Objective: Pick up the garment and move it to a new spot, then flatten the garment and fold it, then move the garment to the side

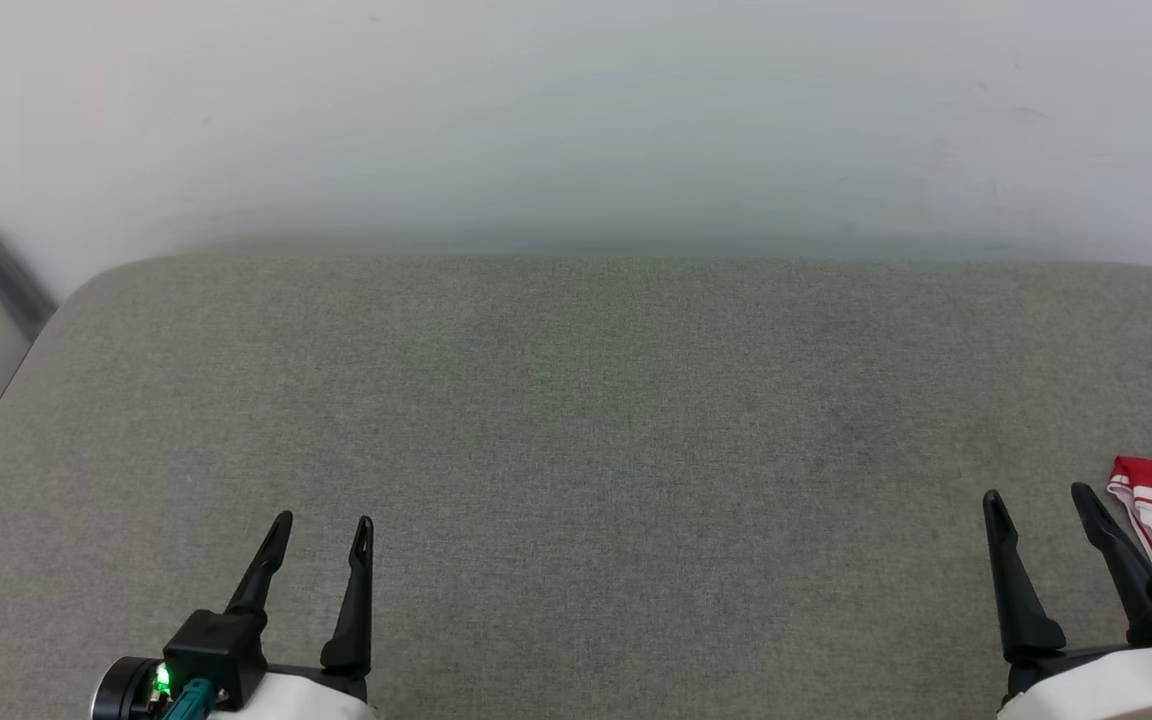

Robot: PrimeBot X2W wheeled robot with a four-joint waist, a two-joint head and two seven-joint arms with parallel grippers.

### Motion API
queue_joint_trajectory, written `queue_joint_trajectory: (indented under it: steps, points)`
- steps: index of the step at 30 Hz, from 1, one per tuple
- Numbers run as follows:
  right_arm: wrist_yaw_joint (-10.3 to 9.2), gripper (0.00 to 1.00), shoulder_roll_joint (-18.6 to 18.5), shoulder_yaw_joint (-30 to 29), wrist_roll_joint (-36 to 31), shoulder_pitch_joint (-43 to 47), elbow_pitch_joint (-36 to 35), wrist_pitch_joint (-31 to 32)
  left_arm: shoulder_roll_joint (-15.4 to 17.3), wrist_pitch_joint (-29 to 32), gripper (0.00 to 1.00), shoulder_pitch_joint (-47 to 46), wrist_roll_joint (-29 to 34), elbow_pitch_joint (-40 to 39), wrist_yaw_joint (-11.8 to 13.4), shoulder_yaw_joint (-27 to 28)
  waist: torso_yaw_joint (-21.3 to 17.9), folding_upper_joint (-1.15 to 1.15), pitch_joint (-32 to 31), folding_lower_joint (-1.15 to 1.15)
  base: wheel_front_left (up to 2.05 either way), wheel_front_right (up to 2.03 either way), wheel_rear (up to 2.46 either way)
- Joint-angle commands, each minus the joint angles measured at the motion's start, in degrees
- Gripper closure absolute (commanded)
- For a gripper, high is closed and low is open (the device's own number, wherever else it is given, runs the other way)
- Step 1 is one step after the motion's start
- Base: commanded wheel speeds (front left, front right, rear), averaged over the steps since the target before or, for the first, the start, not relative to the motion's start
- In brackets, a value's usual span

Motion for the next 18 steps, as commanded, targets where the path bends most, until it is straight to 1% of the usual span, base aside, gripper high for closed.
queue_joint_trajectory:
  steps: [1, 9, 18]
  points:
    - [-0.02, 0.0, 0.2, 0.0, 0.4, 0.7, -0.4, -0.1, -0.2, -0.2, 0.0, 0.3, 0.3, 0.3, -0.4, 0.2, -0.1, 0.0, 0.0, 0.01, 0.0, 0.0, 0.0]
    - [-0.02, 0.0, 0.2, 0.3, 0.9, 0.4, -1.0, -0.4, -0.6, -0.2, 0.0, -0.8, 1.1, 1.4, -1.5, 0.8, -0.4, 0.0, 0.0, 0.01, 0.0, 0.0, 0.0]
    - [-0.02, 0.0, 0.2, 0.1, 1.6, 0.1, -0.5, -0.4, -1.4, -0.2, 0.0, -2.0, 1.7, 2.2, -2.1, 1.2, -0.1, 0.0, 0.1, 0.01, 0.0, 0.0, 0.0]
